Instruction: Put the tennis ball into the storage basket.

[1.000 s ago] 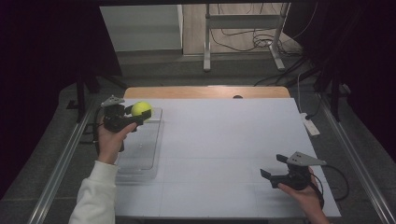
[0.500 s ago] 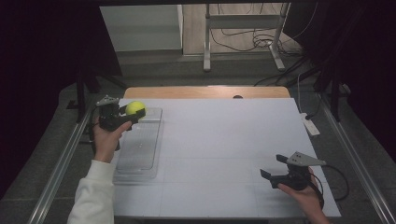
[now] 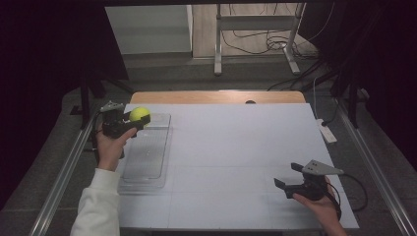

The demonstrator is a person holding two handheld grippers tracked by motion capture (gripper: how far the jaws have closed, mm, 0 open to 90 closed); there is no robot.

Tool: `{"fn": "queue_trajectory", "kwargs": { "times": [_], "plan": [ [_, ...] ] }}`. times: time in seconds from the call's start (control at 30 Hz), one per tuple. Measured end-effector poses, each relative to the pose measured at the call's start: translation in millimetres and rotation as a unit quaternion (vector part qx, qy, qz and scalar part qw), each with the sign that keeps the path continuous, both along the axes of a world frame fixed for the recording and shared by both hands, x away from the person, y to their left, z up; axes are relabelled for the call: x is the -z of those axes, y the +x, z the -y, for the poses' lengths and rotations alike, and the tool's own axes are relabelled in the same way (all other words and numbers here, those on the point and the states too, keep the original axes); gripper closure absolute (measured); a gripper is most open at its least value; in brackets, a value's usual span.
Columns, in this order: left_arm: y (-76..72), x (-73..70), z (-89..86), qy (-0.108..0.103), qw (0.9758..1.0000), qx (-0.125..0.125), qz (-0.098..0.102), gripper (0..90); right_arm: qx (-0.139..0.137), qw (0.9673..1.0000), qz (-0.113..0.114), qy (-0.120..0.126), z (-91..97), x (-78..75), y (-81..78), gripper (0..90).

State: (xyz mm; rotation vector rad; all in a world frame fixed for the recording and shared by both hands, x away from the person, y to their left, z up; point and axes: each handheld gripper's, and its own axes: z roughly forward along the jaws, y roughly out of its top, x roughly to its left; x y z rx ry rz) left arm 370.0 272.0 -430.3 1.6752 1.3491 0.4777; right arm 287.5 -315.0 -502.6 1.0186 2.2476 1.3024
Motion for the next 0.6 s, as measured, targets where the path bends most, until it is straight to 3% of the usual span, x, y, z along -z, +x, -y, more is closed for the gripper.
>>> {"fn": "queue_trajectory", "kwargs": {
  "times": [0.33,0.6],
  "plan": [
    [3.4,2.4,0.6,0.005,0.9999,-0.005,-0.007,27.0,0.002,1.0,0.001,0.001,0.5,-0.5,-0.7,8.7],
    [13.6,8.6,2.7,0.015,0.9995,-0.004,-0.026,27.0,0.001,1.0,0.001,0.002,0.1,-0.4,0.0,8.7]
  ]
}}
